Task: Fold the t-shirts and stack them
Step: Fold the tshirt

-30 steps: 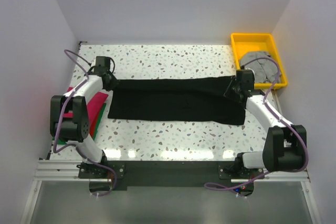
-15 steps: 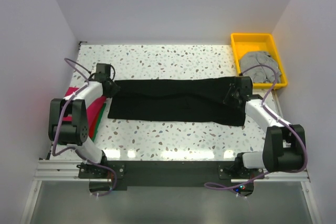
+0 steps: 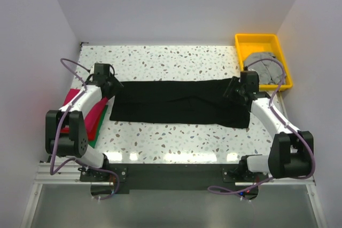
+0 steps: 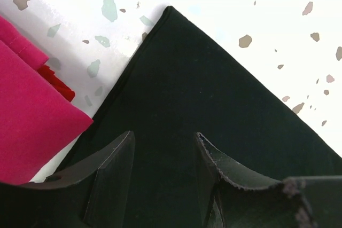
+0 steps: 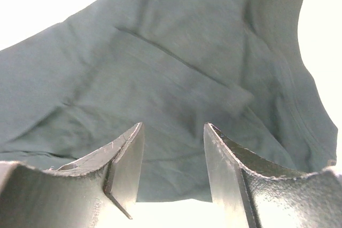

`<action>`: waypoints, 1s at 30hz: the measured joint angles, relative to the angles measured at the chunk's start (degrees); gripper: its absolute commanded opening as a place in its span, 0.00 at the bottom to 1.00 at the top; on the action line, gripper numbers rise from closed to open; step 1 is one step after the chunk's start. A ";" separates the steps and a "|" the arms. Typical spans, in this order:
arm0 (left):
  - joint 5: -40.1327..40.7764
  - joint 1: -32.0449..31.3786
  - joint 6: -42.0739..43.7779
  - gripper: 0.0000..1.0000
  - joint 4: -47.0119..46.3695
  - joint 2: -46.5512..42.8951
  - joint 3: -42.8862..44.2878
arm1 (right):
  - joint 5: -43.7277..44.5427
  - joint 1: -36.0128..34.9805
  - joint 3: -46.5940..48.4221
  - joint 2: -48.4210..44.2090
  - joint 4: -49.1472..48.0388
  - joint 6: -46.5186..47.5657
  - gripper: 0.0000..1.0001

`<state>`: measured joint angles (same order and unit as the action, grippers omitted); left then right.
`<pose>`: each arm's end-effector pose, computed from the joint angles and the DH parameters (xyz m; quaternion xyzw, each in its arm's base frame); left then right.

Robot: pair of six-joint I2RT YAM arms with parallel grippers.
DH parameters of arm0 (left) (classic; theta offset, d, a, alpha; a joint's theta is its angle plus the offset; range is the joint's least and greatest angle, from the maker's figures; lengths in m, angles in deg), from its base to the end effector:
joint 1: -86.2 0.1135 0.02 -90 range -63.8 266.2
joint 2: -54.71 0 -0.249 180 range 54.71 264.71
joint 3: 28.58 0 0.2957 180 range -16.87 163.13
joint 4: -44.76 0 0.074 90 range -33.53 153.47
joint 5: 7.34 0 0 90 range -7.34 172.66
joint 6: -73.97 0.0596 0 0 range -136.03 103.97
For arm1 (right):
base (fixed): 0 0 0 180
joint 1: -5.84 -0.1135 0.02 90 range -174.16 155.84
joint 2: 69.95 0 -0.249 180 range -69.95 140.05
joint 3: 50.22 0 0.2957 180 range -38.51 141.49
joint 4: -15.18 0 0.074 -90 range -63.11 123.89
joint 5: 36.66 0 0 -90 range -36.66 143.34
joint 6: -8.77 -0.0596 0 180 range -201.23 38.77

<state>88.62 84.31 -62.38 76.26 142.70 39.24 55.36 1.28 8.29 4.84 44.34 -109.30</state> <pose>0.3715 -0.0061 0.1558 -0.3727 0.8667 -0.0892 0.3193 0.3313 0.0243 0.1757 0.1950 0.9044 0.0908 0.3684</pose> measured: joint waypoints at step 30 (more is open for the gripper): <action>-0.79 -5.70 -2.54 0.51 3.69 3.93 3.37 | 3.10 -5.66 22.18 27.56 -0.57 4.31 0.57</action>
<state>87.83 78.61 -64.92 79.95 146.63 42.61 58.46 -4.38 30.48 32.40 43.77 -105.00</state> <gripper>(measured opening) 0.512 0.561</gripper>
